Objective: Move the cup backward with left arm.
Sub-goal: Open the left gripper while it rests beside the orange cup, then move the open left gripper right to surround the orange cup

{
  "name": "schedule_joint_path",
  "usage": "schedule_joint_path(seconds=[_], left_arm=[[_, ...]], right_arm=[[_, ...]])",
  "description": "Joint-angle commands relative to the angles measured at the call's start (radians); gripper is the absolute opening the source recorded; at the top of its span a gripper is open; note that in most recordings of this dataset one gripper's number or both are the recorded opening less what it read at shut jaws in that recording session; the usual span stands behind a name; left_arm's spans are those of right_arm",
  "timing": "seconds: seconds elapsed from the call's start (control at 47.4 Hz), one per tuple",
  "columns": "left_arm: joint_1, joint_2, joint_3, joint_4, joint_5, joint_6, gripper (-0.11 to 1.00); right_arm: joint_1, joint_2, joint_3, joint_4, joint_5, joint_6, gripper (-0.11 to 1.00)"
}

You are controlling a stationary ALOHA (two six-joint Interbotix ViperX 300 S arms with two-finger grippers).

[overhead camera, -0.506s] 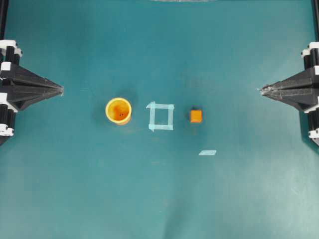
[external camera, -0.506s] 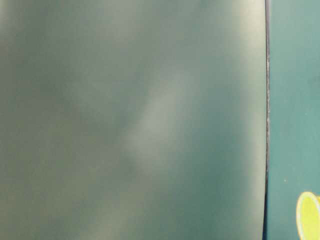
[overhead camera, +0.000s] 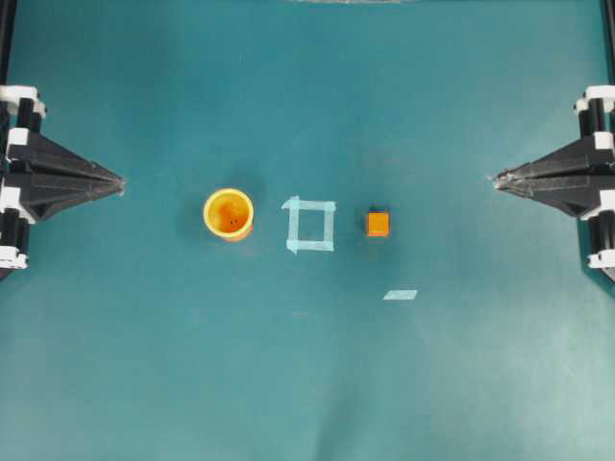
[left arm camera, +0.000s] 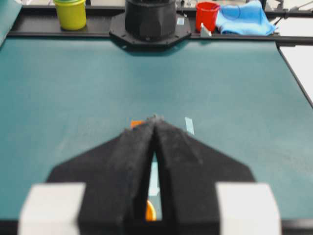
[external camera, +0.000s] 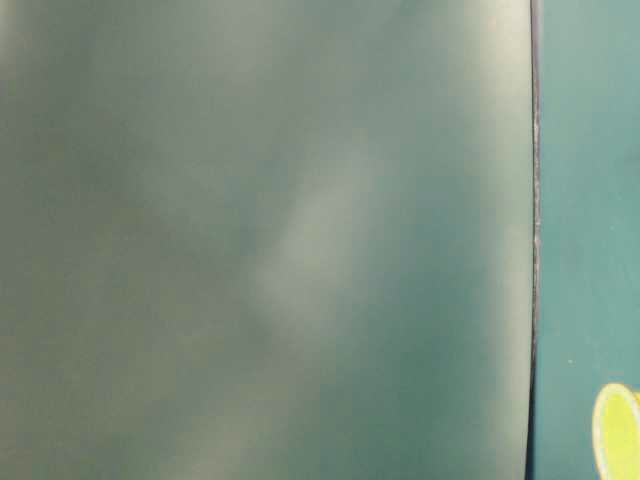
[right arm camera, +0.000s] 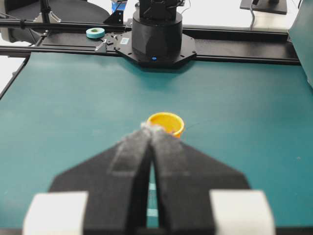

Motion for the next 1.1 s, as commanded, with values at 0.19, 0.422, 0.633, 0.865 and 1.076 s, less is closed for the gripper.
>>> schedule_joint_path(seconds=[0.19,0.422,0.633,0.865,1.076], left_arm=[[-0.002,0.058,-0.005,0.002,-0.009,-0.003,0.03],[-0.002,0.078,0.000,0.002,-0.011,-0.002,0.41],[-0.002,0.083,0.017,0.002,-0.044,0.000,0.69],[0.014,0.112,0.086,0.000,-0.192,0.002,0.68],[0.051,0.229,0.124,-0.008,-0.302,-0.003,0.73]], right_arm=[[-0.002,0.003,-0.034,-0.002,-0.002,0.002,0.00],[-0.002,0.002,-0.035,-0.002,0.002,0.002,0.00],[-0.002,0.002,-0.038,-0.002,-0.005,0.002,0.00],[-0.002,-0.003,-0.044,-0.002,-0.005,0.002,0.00],[-0.002,-0.003,-0.052,-0.002,-0.005,0.002,0.00]])
